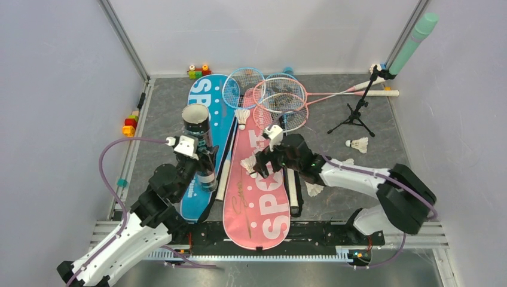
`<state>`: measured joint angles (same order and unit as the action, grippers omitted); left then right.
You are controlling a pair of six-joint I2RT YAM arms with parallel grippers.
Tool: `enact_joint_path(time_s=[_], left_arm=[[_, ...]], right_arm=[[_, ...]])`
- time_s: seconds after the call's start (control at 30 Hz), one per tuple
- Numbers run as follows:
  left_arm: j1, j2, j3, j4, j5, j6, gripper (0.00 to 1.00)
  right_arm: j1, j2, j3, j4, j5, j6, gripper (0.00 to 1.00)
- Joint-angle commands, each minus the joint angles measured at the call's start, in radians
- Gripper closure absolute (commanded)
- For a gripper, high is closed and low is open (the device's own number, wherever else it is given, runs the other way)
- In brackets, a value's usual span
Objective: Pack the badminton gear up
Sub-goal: Place the lid at the center of the board.
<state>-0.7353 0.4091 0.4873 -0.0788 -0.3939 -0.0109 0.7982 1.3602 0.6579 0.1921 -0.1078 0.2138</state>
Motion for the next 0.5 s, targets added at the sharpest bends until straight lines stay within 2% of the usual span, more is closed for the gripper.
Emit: enact_joint_path(time_s=[0.0,0.2,0.3,0.37,0.47], left_arm=[[0.003,0.004,0.005,0.031,-0.006,-0.025,0.98],[0.001,-0.013,-0.009,0.042,-0.007,-0.026,0.97],[0.002,-0.018,-0.016,0.048,0.000,-0.023,0.97],[0.002,-0.016,-0.018,0.049,0.010,-0.022,0.97],[0.002,-0.015,-0.024,0.055,0.039,-0.013,0.96]], right_arm=[[0.066,0.136,0.142,0.089,0.055,0.017,0.02],[0.130,0.307,0.237,0.087,0.167,0.094,0.02],[0.141,0.361,0.246,0.099,0.188,0.135,0.07],[0.143,0.379,0.247,0.114,0.183,0.137,0.18],[0.145,0.377,0.258,0.110,0.149,0.097,0.42]])
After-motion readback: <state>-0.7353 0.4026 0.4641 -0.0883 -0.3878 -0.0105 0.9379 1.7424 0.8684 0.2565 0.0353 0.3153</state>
